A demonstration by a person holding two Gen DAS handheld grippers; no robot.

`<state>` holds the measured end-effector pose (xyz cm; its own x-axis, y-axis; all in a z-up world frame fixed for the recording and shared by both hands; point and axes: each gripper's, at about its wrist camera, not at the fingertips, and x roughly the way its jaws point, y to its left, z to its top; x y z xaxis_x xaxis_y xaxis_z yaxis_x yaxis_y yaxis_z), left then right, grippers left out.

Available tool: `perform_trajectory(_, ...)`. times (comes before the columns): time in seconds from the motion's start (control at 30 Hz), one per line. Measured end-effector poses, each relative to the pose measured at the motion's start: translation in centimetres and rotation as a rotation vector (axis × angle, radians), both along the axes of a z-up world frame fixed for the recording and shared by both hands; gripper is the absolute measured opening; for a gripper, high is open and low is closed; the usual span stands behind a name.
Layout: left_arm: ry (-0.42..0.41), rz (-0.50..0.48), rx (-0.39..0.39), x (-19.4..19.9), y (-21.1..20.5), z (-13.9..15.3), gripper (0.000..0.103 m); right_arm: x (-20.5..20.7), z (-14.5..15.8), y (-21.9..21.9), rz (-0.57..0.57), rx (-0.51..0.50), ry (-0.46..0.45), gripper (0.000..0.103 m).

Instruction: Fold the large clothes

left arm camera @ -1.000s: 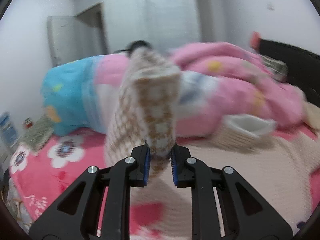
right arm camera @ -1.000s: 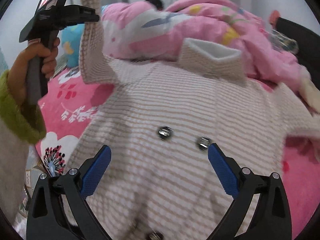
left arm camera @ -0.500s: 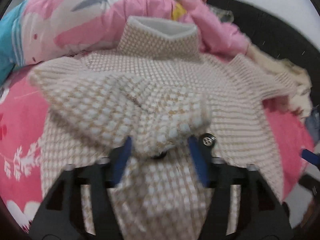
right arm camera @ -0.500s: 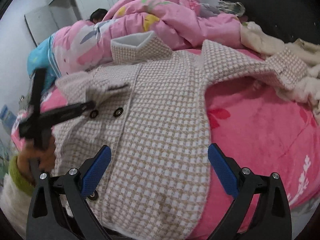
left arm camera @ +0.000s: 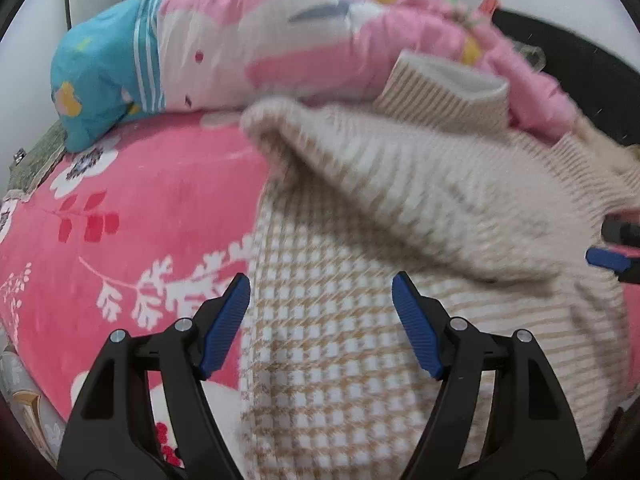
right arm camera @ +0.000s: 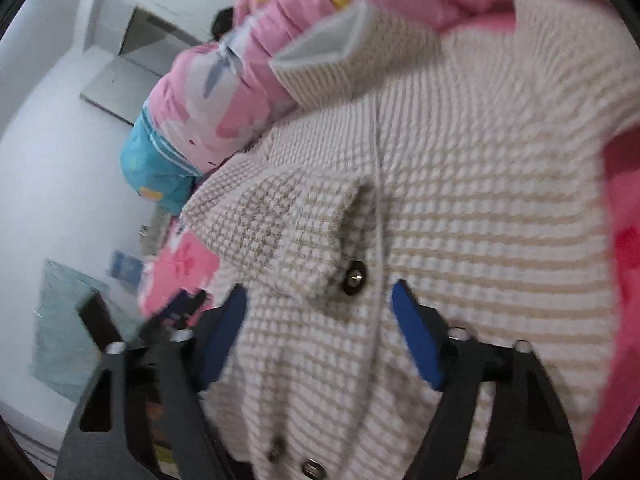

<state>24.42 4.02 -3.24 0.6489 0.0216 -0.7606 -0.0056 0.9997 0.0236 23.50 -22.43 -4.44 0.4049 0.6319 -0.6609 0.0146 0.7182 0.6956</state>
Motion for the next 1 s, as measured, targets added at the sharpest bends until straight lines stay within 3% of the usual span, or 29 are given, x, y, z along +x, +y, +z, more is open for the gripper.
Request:
perform_trajectory(0.13,0.045,0.005,0.033,1.8,-0.4,-2.5,0.068,1.5,-1.3,1.7,0.019,0.051,0.041,0.056)
perform_trajectory(0.3,0.063,-0.003,0.033,2.0,0.0,-4.4,0.069,3.6,-1.5,3.3,0.004,-0.079,0.044,0.049)
perform_trajectory(0.43,0.058,-0.009,0.024,1.9,0.3,-4.7,0.069,5.5,-2.8,3.7,0.002,-0.122,0.074,0.044)
perform_trajectory(0.53,0.055,-0.011,0.018,1.8,0.4,-4.9,0.070,6.0,-3.0,4.1,0.020,-0.165,0.066,0.032)
perform_trajectory(0.6,0.052,-0.012,0.019,1.9,0.4,-4.9,0.070,6.4,-1.9,5.1,0.049,-0.196,0.031,0.011)
perform_trajectory(0.73,0.045,-0.015,0.016,1.9,0.5,-4.9,0.070,7.0,2.9,6.0,0.048,-0.283,-0.105,0.009)
perform_trajectory(0.87,0.045,-0.016,0.014,1.9,0.5,-4.9,0.070,7.5,9.5,3.7,-0.044,-0.332,-0.264,0.009)
perform_trajectory(1.0,0.043,-0.017,0.012,1.8,0.5,-4.9,0.070,7.4,11.3,-0.8,-0.143,-0.380,-0.292,0.009)
